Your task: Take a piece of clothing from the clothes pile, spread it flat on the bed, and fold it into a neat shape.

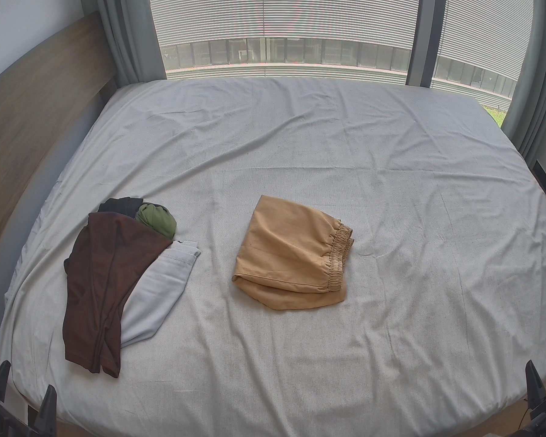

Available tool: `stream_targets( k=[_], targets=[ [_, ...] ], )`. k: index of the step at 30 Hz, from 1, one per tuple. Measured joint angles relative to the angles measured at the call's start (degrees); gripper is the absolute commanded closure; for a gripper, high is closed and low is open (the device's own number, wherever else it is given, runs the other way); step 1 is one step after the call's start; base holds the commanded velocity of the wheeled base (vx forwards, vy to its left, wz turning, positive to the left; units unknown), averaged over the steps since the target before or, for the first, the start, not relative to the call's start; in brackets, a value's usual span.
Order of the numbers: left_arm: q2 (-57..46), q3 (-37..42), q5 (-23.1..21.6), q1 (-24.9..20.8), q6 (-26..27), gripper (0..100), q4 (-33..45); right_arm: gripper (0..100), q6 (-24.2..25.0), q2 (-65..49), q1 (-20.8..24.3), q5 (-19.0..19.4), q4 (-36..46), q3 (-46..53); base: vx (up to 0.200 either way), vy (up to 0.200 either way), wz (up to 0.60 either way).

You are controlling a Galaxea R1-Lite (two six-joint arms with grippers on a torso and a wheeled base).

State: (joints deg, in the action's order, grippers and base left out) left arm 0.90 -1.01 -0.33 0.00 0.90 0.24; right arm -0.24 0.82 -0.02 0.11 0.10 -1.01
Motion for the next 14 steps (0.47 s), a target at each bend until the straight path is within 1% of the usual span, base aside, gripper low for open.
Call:
stream_targets(
  k=[14],
  targets=[
    [0.0,0.0,0.0,0.0,-0.28,0,0.0,0,0.46,0.02,0.02,-0.04,-0.05,0.0,0.0,0.0,0.0]
  ],
)
